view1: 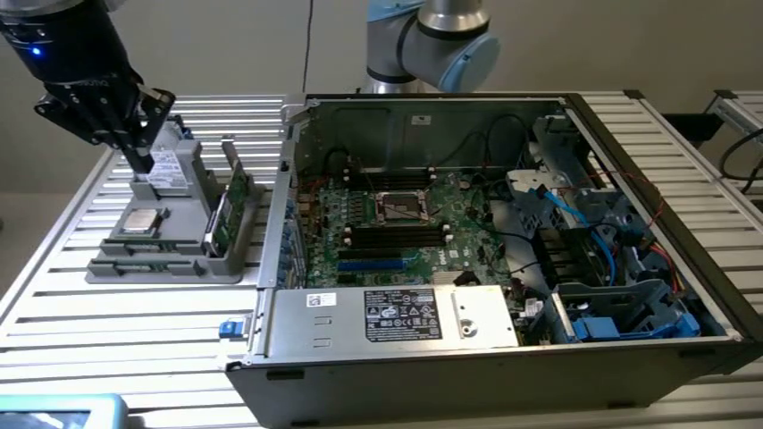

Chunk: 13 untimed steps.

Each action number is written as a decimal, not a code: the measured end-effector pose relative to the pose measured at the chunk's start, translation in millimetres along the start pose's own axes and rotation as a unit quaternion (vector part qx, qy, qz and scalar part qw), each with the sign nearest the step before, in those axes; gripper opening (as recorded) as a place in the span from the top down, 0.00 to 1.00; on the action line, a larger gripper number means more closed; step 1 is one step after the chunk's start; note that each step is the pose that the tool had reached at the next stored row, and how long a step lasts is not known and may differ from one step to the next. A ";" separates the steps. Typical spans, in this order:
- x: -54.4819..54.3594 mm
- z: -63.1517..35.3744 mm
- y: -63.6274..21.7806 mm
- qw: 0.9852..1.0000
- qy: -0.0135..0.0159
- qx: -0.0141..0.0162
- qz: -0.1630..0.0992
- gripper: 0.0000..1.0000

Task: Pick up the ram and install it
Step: 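Reach for the ram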

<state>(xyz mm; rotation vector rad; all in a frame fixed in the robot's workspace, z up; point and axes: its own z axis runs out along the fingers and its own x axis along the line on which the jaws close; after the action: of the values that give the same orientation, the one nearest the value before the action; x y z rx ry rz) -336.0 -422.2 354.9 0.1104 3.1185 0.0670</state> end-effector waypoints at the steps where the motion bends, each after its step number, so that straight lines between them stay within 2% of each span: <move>1: 3.5 1.0 -0.5 1.000 0.000 0.000 0.000 0.89; 13: 36.3 9.2 -3.4 1.000 0.000 0.007 0.000 0.89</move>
<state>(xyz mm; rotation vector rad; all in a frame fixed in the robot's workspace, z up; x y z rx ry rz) -372.2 -422.6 344.9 0.1103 3.1196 0.0466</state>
